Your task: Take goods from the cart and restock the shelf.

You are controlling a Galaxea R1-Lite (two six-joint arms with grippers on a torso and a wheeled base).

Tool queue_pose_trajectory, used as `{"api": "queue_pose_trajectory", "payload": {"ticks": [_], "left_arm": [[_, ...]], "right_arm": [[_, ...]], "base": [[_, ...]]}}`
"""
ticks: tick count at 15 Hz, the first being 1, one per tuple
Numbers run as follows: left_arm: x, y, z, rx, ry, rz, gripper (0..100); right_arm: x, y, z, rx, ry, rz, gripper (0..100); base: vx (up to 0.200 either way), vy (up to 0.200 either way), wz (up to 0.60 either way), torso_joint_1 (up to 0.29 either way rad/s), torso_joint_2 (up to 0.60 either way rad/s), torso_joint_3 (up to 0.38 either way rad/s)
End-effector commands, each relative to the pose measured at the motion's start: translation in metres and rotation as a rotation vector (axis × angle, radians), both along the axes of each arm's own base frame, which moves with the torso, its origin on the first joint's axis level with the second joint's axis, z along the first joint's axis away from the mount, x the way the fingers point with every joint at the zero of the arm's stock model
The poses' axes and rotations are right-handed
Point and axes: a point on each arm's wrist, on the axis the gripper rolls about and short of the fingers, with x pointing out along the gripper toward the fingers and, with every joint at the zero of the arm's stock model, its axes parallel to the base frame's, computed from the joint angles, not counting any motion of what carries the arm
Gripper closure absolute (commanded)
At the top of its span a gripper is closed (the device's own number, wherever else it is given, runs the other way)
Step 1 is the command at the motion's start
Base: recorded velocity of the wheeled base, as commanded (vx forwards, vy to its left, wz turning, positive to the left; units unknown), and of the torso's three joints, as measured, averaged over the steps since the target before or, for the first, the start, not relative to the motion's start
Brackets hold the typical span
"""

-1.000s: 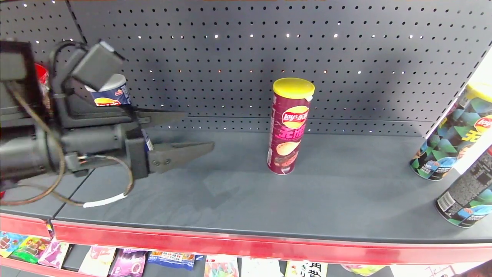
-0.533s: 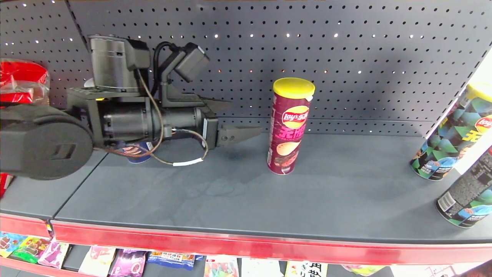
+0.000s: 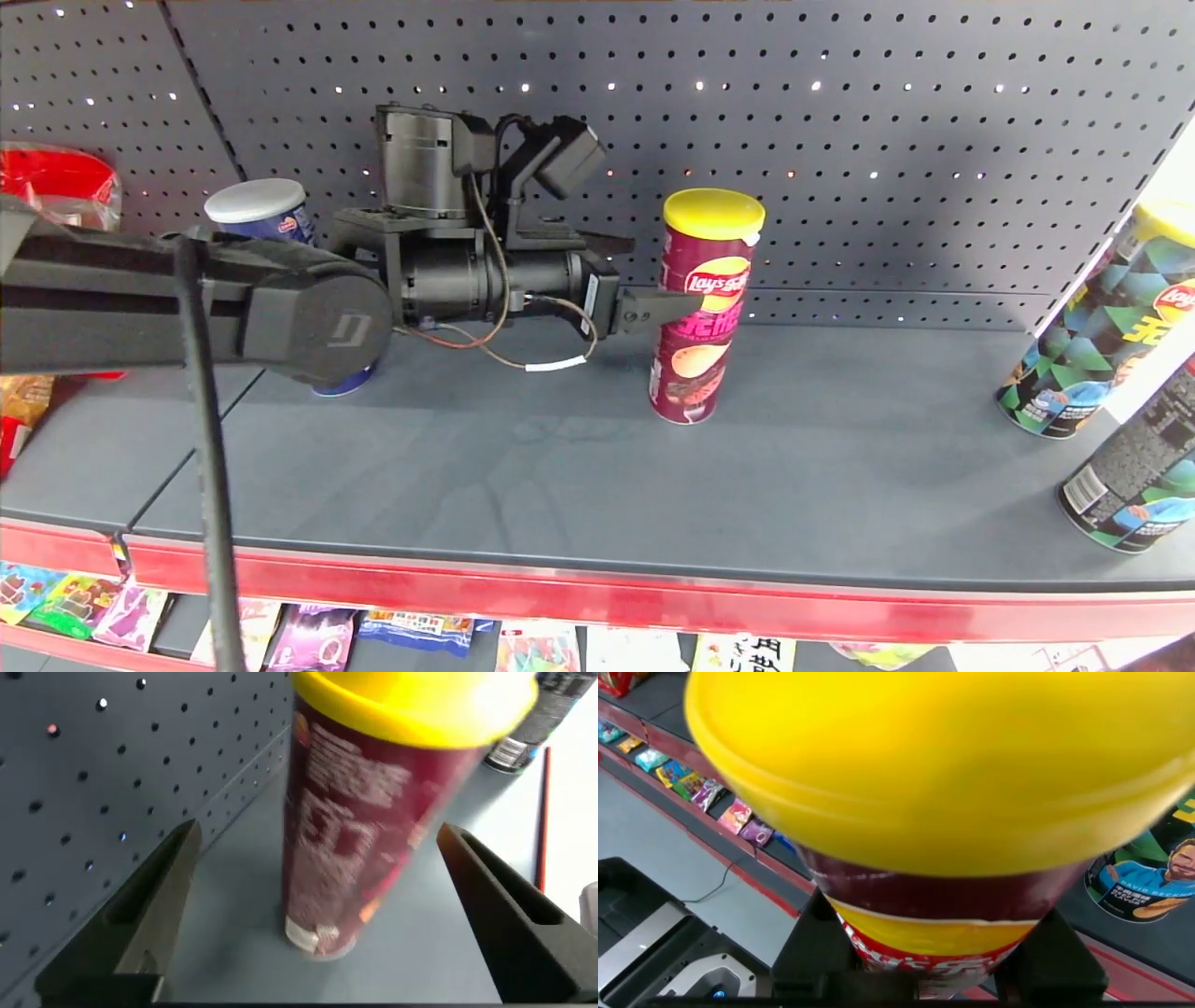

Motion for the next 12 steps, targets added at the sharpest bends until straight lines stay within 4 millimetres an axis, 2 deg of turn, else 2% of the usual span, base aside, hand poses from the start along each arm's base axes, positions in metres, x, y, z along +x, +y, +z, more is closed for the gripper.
{"api": "queue_pose_trajectory", "payload": {"ticks": [1,8,12], "left_arm": [[0.009,-0.009,-0.008,0.005,0.008,-0.005,0],[0.014,-0.033,-0.014,0.0,0.0,-0.034,0],[0.018,-0.038,-0.014,-0.007,-0.004,-0.038,0]], "right_arm": [[0.0,0.0,0.0,0.0,-0.001,0.001,100],[0.0,0.0,-0.001,0.013,0.013,-0.002,100],[0.0,0.0,-0.001,0.012,0.015,-0.002,100]], "base": [[0.0,0.0,0.0,0.0,0.0,0.0],[0.0,0.0,0.0,0.0,0.0,0.0],[0.0,0.0,0.0,0.0,0.0,0.0]]}}
